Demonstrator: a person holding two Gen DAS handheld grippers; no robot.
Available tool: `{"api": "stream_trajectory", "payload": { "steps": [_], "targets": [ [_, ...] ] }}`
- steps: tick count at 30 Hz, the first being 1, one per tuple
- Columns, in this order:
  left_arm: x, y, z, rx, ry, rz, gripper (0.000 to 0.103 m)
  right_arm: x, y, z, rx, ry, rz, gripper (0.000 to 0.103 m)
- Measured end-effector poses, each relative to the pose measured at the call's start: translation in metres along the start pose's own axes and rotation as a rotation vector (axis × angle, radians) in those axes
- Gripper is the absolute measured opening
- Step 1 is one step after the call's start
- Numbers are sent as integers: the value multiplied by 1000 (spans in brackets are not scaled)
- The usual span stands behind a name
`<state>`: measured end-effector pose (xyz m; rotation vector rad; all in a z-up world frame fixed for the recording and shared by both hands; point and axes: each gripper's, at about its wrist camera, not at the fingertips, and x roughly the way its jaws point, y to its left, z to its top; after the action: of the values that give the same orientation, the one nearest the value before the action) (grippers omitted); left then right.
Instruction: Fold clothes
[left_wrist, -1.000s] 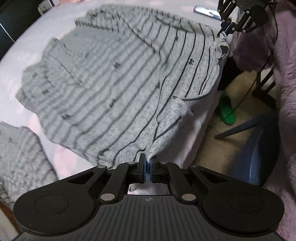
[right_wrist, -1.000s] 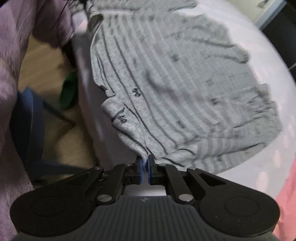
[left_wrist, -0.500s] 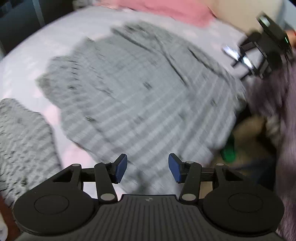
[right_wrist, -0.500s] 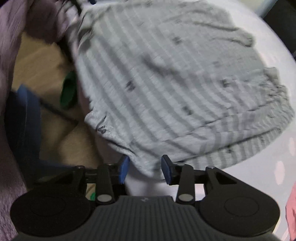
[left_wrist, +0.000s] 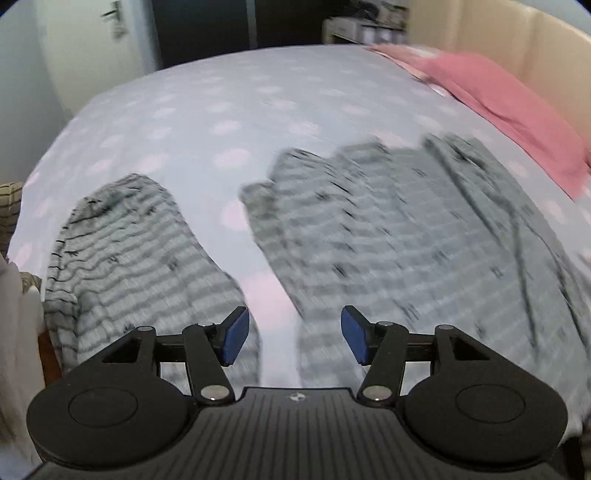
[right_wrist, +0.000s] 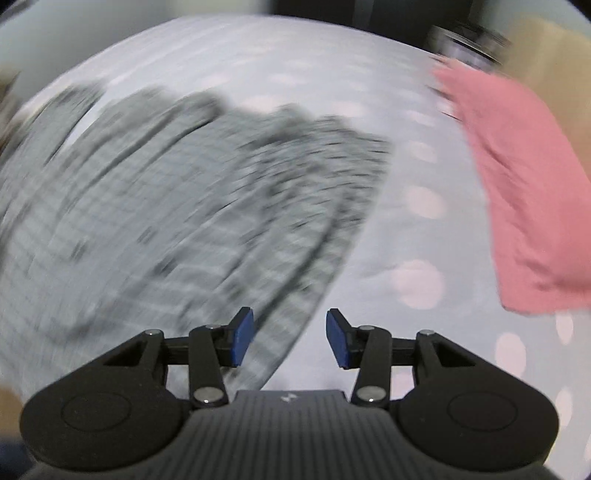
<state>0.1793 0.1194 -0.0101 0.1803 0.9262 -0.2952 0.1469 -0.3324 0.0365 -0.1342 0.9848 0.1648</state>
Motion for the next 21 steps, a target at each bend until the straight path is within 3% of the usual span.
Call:
{"api": "stream_trajectory", "payload": {
  "steps": [4,9,12,16,21],
  "targets": [
    [45,22,22,-104,-24,18,53,32,-38,29,206,-7,-25,52],
    [102,47,43,-212,-73,25,57,86,-57,62,284,5,-43,53],
    [134,56,54,-232,-89,-10,57,119,-67,80,339,-11,-37,63],
    [170,59,65,-235,-96,-52,58,155,-83,106,402,-47,-23,66],
    [206,48,63,-263,-94,-29,57,196,-94,140,499,-85,-19,66]
  ]
}}
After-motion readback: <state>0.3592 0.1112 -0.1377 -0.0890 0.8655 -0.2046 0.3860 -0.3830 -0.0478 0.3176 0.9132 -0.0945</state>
